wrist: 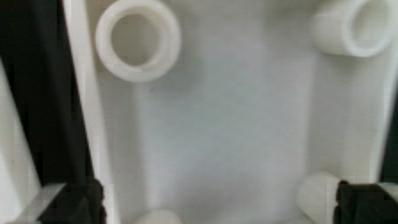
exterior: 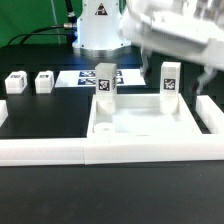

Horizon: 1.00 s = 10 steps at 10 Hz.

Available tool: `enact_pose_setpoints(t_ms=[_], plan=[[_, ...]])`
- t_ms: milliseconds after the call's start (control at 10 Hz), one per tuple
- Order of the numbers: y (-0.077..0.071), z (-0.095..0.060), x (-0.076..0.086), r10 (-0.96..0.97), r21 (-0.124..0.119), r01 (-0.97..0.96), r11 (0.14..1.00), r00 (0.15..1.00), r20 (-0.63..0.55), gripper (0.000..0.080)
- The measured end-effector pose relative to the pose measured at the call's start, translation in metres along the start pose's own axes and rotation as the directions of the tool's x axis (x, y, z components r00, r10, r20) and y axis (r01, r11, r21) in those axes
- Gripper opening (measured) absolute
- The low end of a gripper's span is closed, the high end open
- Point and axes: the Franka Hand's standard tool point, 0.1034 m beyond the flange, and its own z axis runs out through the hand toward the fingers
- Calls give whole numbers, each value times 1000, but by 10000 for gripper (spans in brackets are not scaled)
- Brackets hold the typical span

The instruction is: Assemble square table

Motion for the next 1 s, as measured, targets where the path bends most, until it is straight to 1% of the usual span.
enact_pose_setpoints(t_ms=[100,200,400,700,800,900,1000], plan=[[-12,-11,-2,8,7,-8,1000,1000,14,649],[-22,-15,-3,24,22,-25,999,999,29,649],[-20,-11,-1,34,20,-35,999,999,22,649],[-22,-10,-1,74,18,-75,997,997,19,649],[-32,-7,1,196,6,-196,980,980,8,649],[-53,-8,5,299,12,-299,954,954,5,649],[-73,-10,15,402,19,-402,915,915,7,649]])
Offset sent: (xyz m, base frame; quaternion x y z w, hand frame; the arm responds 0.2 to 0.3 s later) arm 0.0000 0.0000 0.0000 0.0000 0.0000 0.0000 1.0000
